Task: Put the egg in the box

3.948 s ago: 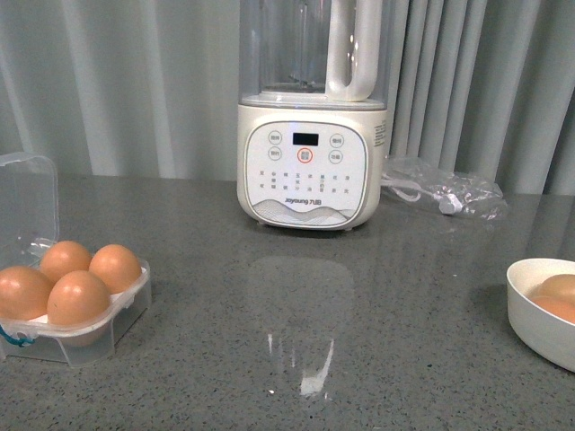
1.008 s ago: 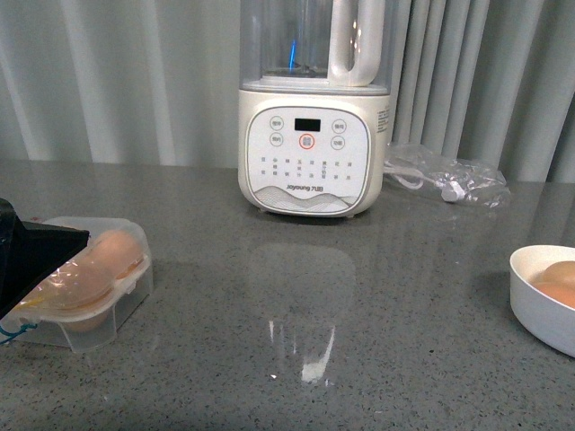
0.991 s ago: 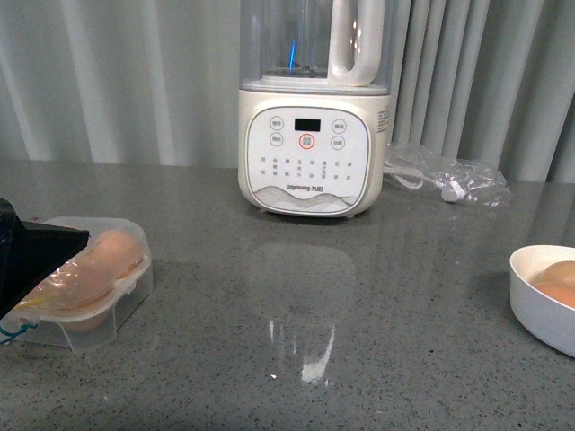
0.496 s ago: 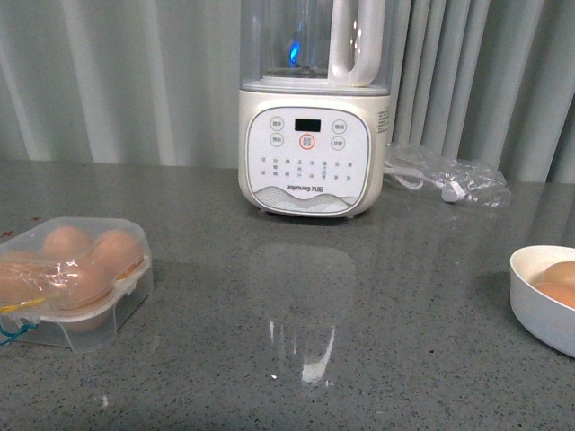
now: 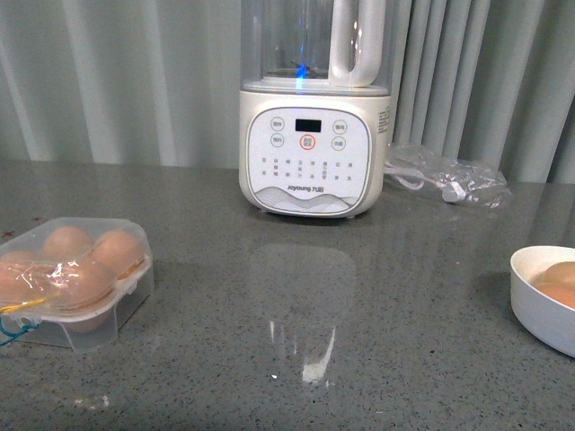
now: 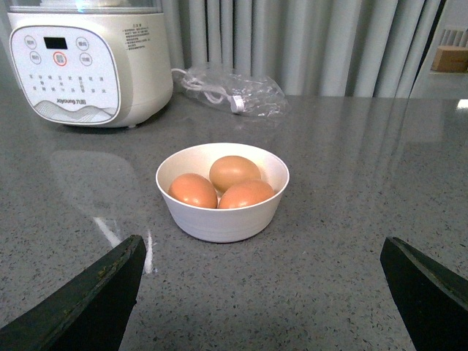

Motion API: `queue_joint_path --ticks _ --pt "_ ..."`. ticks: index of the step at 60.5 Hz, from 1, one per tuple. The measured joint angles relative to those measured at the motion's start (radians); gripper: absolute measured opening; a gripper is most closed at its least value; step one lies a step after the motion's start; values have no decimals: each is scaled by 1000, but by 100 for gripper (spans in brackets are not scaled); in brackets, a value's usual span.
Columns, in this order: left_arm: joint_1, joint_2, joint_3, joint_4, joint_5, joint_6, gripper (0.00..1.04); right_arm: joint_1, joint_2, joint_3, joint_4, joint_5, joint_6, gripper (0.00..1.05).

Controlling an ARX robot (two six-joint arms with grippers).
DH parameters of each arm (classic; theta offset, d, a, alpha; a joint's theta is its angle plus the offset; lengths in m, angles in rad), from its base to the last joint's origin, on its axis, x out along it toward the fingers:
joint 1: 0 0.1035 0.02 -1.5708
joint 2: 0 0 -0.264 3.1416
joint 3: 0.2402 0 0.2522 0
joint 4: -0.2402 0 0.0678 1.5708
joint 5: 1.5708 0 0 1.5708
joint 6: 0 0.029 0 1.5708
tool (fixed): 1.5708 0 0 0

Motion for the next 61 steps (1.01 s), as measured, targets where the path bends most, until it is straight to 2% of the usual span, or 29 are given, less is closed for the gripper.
queue_joint_path --ticks 11,21,34,40,47,61 --pt "-114 -92 -112 11 -109 -29 30 0 0 0 0 0 0 98" --pt "-185 -154 -175 12 -176 -35 3 0 0 0 0 0 0 98" --pt "-258 -221 -236 11 -249 -40 4 0 0 0 0 0 0 98" --pt "-355 -255 -256 3 -365 -41 4 0 0 0 0 0 0 98" --pt "-388 -283 -276 -5 -364 -41 4 0 0 0 0 -2 0 98" --pt "-388 -354 -301 -53 -370 -41 4 0 0 0 0 0 0 98"
